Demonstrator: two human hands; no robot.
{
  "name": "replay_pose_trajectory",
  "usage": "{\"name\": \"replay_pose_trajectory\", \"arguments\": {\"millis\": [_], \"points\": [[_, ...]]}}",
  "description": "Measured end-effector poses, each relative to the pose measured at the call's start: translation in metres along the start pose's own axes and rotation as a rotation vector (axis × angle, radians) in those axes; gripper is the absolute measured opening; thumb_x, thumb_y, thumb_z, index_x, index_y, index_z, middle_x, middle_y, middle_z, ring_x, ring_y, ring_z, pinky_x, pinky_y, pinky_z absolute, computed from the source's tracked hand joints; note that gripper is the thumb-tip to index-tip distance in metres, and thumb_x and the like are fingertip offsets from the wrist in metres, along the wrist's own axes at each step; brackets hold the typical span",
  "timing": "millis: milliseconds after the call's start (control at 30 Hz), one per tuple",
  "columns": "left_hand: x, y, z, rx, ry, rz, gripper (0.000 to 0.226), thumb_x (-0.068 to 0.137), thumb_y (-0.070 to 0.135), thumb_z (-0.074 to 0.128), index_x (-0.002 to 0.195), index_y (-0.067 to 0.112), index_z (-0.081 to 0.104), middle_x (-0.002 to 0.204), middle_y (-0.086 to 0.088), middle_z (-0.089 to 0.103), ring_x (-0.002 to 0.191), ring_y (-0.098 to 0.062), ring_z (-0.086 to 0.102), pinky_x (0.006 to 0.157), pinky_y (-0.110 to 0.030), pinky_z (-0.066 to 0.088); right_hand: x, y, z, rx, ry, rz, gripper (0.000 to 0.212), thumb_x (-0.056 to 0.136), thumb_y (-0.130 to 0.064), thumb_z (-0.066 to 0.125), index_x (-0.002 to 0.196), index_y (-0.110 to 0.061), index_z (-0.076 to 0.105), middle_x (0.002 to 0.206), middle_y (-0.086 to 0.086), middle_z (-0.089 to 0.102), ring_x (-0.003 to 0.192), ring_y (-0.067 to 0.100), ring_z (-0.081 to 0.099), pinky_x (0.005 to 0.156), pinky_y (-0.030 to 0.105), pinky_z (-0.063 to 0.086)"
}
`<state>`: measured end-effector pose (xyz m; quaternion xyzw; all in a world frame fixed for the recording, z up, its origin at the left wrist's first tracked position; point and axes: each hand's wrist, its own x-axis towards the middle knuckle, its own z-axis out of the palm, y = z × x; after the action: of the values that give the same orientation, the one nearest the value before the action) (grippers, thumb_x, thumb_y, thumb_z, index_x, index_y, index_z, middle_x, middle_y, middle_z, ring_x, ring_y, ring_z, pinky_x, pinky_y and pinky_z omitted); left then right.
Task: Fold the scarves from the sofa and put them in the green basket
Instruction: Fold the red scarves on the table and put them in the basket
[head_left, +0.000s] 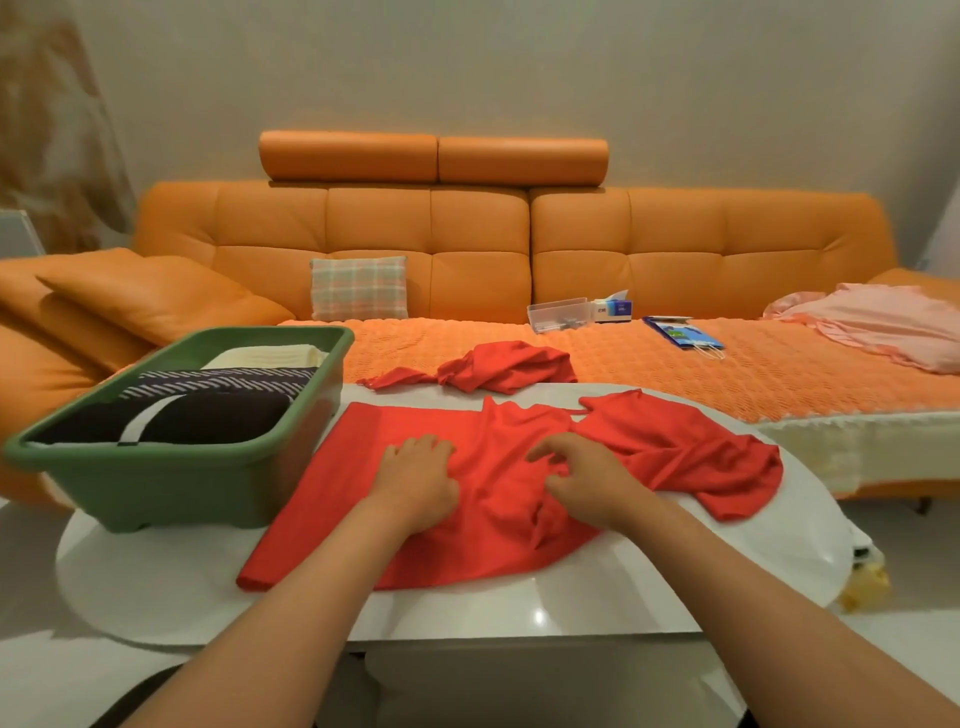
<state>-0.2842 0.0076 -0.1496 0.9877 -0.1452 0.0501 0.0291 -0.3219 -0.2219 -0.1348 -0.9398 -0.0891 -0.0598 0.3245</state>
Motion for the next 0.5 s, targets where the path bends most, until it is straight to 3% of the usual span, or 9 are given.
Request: {"name": "replay_pose_trajectory", "arguments": {"millis": [100, 200, 267, 333, 433, 500], "points": [[0.007, 0.039, 0.000, -0.122, 0.121, 0.217, 0.045, 0.090, 0.027, 0.049, 0.135, 0.028, 0.051, 0.139, 0.002, 0.047, 0.127, -0.023, 0.045, 0.102, -0.038, 0.035, 0.009, 0.031, -0.023, -0.198, 0.111, 0.116, 0.040, 0.082, -0.007, 0.054, 0.115, -0.026, 0.068, 0.123, -0.001, 0.061, 0.118, 0.020, 0.056, 0.102, 0.031, 0.043], [0.012, 0.071, 0.005, -0.236, 0.064, 0.373, 0.038, 0.090, 0.041, 0.054, 0.127, 0.033, 0.057, 0.130, 0.006, 0.052, 0.119, -0.020, 0.050, 0.100, -0.036, 0.039, 0.004, 0.063, -0.040, -0.407, -0.076, 0.297, 0.049, 0.088, -0.014, 0.050, 0.135, -0.024, 0.053, 0.137, 0.007, 0.048, 0.126, 0.028, 0.049, 0.106, 0.039, 0.041], [0.016, 0.084, 0.011, -0.285, -0.098, 0.407, 0.049, 0.084, 0.060, 0.057, 0.128, 0.038, 0.055, 0.125, 0.007, 0.052, 0.115, -0.019, 0.052, 0.099, -0.038, 0.043, -0.003, 0.076, -0.049, -0.444, -0.148, 0.368, 0.054, 0.090, -0.018, 0.047, 0.144, -0.022, 0.043, 0.142, 0.009, 0.045, 0.127, 0.030, 0.050, 0.105, 0.041, 0.042], [0.019, 0.092, 0.017, -0.167, -0.196, 0.440, 0.064, 0.078, 0.071, 0.058, 0.134, 0.042, 0.047, 0.129, 0.005, 0.049, 0.115, -0.020, 0.049, 0.100, -0.039, 0.042, -0.007, 0.082, -0.060, -0.578, -0.163, 0.382, 0.049, 0.092, -0.026, 0.046, 0.141, -0.022, 0.043, 0.140, 0.008, 0.049, 0.125, 0.028, 0.052, 0.103, 0.042, 0.042], [0.023, 0.100, 0.017, 0.001, -0.178, 0.424, 0.068, 0.079, 0.079, 0.051, 0.136, 0.042, 0.047, 0.130, 0.003, 0.048, 0.115, -0.024, 0.048, 0.096, -0.038, 0.040, -0.011, 0.081, -0.076, -0.759, -0.176, 0.403, 0.038, 0.094, -0.036, 0.044, 0.127, -0.020, 0.056, 0.132, 0.005, 0.059, 0.120, 0.026, 0.057, 0.098, 0.041, 0.043], [0.026, 0.106, 0.012, -0.008, -0.162, 0.373, 0.062, 0.084, 0.081, 0.037, 0.123, 0.039, 0.059, 0.120, 0.001, 0.055, 0.111, -0.023, 0.051, 0.091, -0.038, 0.036, -0.017, 0.077, -0.084, -0.776, -0.240, 0.446, 0.037, 0.095, -0.031, 0.045, 0.126, -0.016, 0.060, 0.132, 0.007, 0.061, 0.119, 0.027, 0.058, 0.094, 0.039, 0.046]]}}
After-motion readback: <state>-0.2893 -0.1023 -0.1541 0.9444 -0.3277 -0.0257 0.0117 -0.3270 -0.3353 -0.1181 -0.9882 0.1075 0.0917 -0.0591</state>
